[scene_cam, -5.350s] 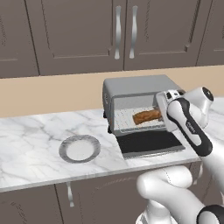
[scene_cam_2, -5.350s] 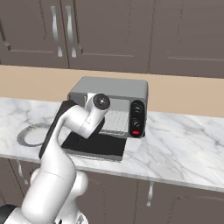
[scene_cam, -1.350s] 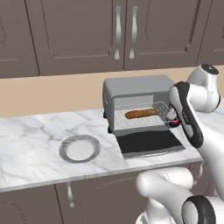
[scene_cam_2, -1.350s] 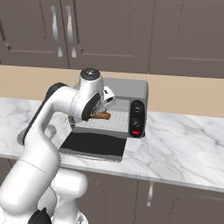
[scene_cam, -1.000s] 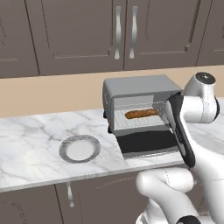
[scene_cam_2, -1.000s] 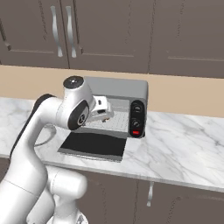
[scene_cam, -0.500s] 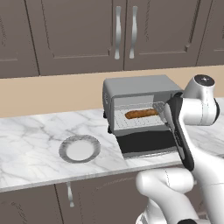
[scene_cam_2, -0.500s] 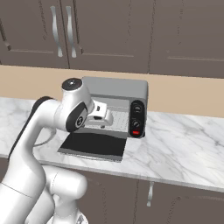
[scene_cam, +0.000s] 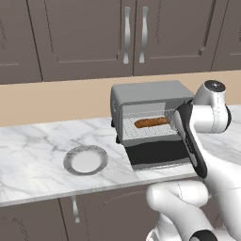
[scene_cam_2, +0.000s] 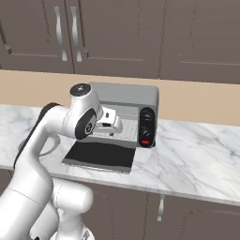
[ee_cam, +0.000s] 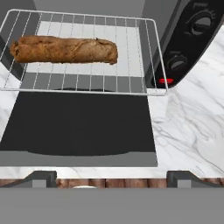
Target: Pull the toaster oven rack outwards. Pick up the baguette from the plate and place it on the toaster oven rack. Close the toaster oven door fully and set the temperature to the lowest setting.
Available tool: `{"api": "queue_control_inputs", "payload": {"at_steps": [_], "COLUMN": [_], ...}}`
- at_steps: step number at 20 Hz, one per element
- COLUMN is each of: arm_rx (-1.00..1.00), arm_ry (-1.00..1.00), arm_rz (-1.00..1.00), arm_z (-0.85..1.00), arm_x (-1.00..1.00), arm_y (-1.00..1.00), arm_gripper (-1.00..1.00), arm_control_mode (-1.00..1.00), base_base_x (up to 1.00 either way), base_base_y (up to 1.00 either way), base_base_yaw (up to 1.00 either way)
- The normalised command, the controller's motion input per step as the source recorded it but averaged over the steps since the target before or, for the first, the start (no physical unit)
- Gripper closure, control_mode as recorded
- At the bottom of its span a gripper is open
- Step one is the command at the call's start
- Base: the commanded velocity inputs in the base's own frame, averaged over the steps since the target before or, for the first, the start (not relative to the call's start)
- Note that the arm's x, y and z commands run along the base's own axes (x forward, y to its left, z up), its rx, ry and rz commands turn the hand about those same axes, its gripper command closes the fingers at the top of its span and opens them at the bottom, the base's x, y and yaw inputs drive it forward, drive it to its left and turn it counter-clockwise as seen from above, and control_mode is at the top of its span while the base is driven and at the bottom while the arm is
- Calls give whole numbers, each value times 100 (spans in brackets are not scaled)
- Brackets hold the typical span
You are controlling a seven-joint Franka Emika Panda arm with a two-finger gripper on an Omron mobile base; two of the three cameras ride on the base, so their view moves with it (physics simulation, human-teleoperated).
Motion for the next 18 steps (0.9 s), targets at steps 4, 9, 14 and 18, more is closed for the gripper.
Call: {"api": "queue_control_inputs", "payload": {"at_steps": [4, 9, 14, 18], "arm_rx": [8, 13, 5, 0], "arm_ry": [6, 0, 0, -1], "arm_rz": [0, 0, 0, 0], "arm_z": [-46, -54, -38, -21], "arm_x": [26, 30, 28, 30], "arm_y": [0, 0, 0, 0], "arm_gripper": [-100, -100, -100, -100], "arm_control_mode": [-100, -100, -100, -100], "base_base_x": [0, 0, 0, 0], "base_base_y": [0, 0, 0, 0], "base_base_yaw": [0, 0, 0, 0]}}
